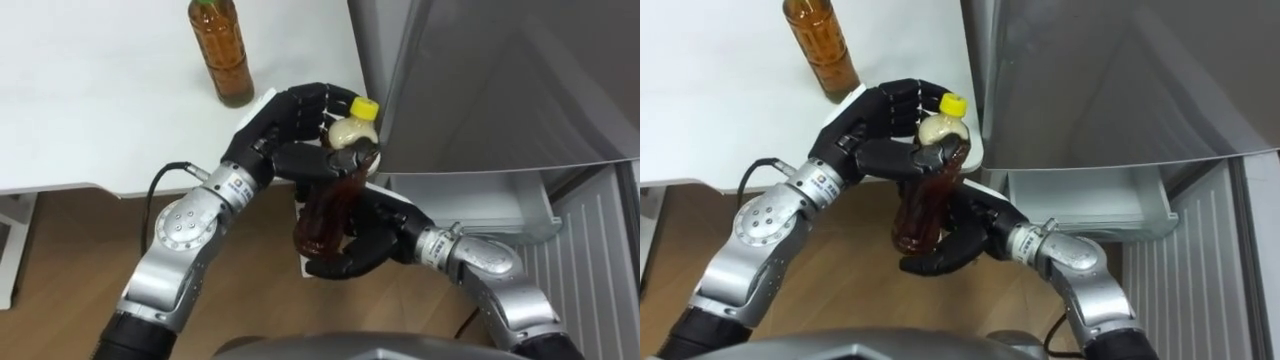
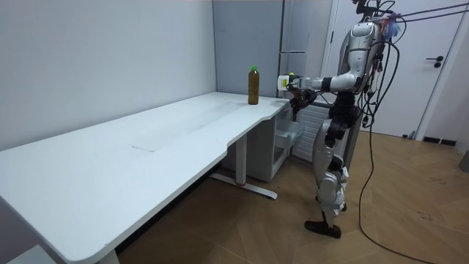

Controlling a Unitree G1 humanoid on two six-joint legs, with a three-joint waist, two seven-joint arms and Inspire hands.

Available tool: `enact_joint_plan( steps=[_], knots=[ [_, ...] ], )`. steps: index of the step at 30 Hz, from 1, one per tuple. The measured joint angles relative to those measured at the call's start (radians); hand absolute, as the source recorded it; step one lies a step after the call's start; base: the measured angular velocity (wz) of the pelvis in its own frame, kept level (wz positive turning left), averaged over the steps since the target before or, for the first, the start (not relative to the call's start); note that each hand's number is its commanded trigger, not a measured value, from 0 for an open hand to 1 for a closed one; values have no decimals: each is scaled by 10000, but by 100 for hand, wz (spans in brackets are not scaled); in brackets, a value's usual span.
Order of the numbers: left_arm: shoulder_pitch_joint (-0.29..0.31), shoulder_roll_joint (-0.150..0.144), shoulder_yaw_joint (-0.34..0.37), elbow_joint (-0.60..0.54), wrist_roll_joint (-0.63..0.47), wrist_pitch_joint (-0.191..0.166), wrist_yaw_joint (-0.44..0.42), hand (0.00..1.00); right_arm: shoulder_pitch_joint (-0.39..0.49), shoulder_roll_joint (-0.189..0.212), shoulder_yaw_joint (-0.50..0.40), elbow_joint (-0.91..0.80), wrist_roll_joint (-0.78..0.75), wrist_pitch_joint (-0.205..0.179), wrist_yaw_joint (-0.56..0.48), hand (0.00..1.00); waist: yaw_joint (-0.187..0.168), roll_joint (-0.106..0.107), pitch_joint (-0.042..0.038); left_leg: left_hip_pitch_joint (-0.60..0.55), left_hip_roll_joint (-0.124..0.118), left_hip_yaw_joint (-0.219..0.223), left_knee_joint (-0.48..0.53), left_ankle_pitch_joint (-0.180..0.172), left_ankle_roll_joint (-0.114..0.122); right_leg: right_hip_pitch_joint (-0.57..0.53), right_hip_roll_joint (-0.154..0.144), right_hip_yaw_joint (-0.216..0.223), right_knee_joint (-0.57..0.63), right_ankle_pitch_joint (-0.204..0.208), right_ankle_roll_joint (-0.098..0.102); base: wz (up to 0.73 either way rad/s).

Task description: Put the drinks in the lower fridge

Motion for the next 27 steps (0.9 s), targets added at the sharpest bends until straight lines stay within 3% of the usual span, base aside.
enact_joint_plan(
  steps=[15, 16, 17, 18, 19, 20, 27],
  knots=[
    [39, -55, -135, 123, -202, -181, -379, 100, 209, -44, 296, 23, 391, -55, 8, 100, 26, -45, 29, -13, 2, -14, -11, -1, -1, -4, 1, -60, -9, 1, -1, 0],
    [58, -87, -153, 123, -323, -224, -395, 93, 241, -41, 293, 23, 480, -55, -4, 100, 35, -51, 32, -15, 2, -14, -11, -1, -1, -5, 1, -62, -9, 1, -1, 0],
    [61, -108, -153, 123, -324, -242, -394, 72, 258, -44, 293, 23, 552, -55, -4, 100, 50, -51, 32, -16, 2, -14, -11, -1, -1, -6, 1, -63, -9, 1, -1, 0],
    [61, -134, -154, 123, -321, -266, -410, 58, 300, -33, 295, 23, 684, -55, -5, 100, 69, -54, 32, -16, 2, -14, -11, -1, -2, -7, 2, -63, -10, 1, -1, 0],
    [61, -133, -157, 123, -320, -274, -420, 20, 314, -37, 296, 23, 700, -55, -8, 100, 70, -55, 33, -18, 2, -14, -10, -1, -2, -10, 1, -63, -13, 1, -1, 0],
    [61, -133, -168, 123, -325, -283, -423, 0, 318, -38, 298, 23, 700, -55, -8, 100, 71, -59, 35, -20, 2, -14, -11, -1, -2, -11, 1, -63, -15, 1, -1, 0],
    [72, -124, -202, 123, -535, -449, -359, 0, 364, -105, 267, 93, 746, -59, -135, 100, 211, -107, 46, -24, 2, -13, -9, -1, -2, -13, 0, -63, -24, 0, 0, 0]
  ],
)
